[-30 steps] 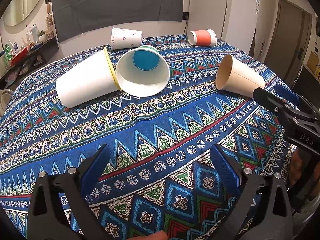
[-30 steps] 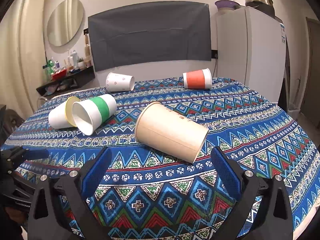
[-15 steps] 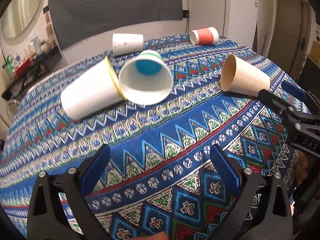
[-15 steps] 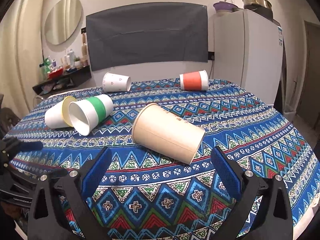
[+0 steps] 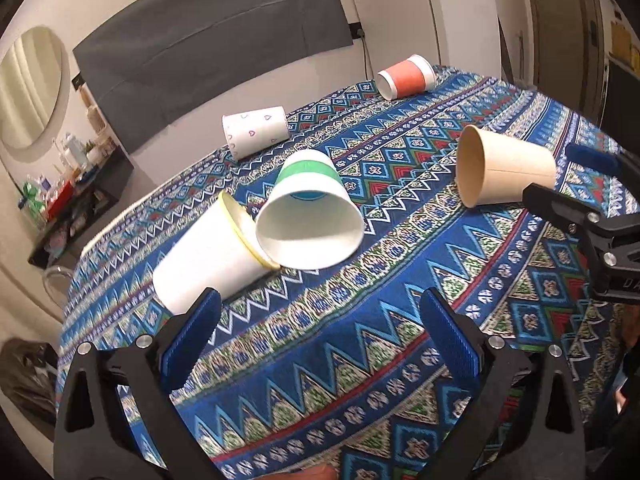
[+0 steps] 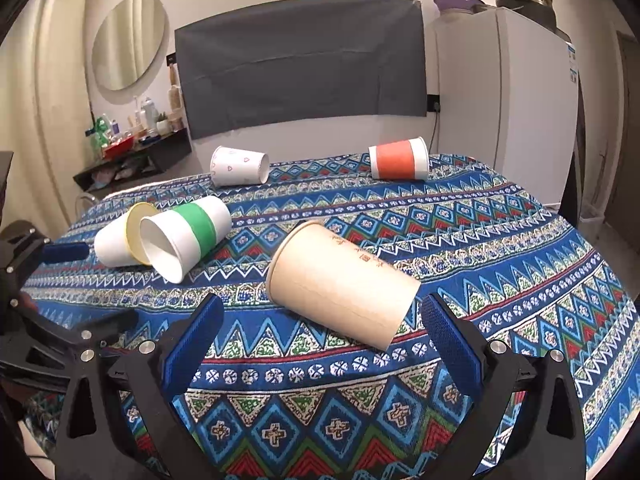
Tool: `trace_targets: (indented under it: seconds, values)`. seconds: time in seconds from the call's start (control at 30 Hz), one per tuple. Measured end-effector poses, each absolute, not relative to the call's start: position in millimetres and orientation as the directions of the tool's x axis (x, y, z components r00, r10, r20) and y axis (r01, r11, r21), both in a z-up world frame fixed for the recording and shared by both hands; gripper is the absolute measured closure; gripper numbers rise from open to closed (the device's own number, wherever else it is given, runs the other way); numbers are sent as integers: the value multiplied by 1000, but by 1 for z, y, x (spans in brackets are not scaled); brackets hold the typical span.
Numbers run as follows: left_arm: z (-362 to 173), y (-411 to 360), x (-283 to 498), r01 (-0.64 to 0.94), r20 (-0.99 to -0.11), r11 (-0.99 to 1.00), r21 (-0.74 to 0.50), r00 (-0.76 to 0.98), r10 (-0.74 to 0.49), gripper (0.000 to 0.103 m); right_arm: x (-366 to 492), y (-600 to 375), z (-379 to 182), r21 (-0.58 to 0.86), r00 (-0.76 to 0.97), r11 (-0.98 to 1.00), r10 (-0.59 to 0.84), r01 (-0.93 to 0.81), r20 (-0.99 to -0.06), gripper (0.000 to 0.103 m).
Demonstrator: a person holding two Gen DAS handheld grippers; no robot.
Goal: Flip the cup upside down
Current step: 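Move the left tool to the green-banded white cup and close on its rim, then lift the green-banded cup with the left tool and swing it upward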
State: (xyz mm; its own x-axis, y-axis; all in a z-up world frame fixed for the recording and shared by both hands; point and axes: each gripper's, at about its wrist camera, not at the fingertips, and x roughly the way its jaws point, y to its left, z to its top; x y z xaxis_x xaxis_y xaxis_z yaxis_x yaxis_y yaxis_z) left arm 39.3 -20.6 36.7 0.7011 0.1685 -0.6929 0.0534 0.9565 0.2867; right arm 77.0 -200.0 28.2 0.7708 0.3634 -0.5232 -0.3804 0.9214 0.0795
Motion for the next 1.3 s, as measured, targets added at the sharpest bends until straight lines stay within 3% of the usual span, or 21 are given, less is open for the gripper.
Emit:
trace_targets:
  seconds: [0.63,0.7,0.9,0.97,1.03,1.3]
  values:
    - [44,-11,87,111,-661,873,475,699,271,7,100,-193,36,111,723,897,414,-428,-553,8]
    - [43,-11,93,134,-667,868,478,698,260,13,101,-191,35,112,720,893,420,-436,-553,8]
    - [38,-20,105,194,-655,818,541,707,265,48,103,-191,32,131,703,884,440,-449,-559,8]
    - [37,-23,110,215,-655,807,550,711,257,76,103,-191,32,136,699,884,441,-448,-563,8]
    - [34,-25,114,224,-650,790,571,712,267,95,103,-192,31,138,700,885,440,-445,-563,8]
    - [48,-21,122,195,-651,830,523,720,240,99,99,-194,31,137,696,884,439,-446,-568,8]
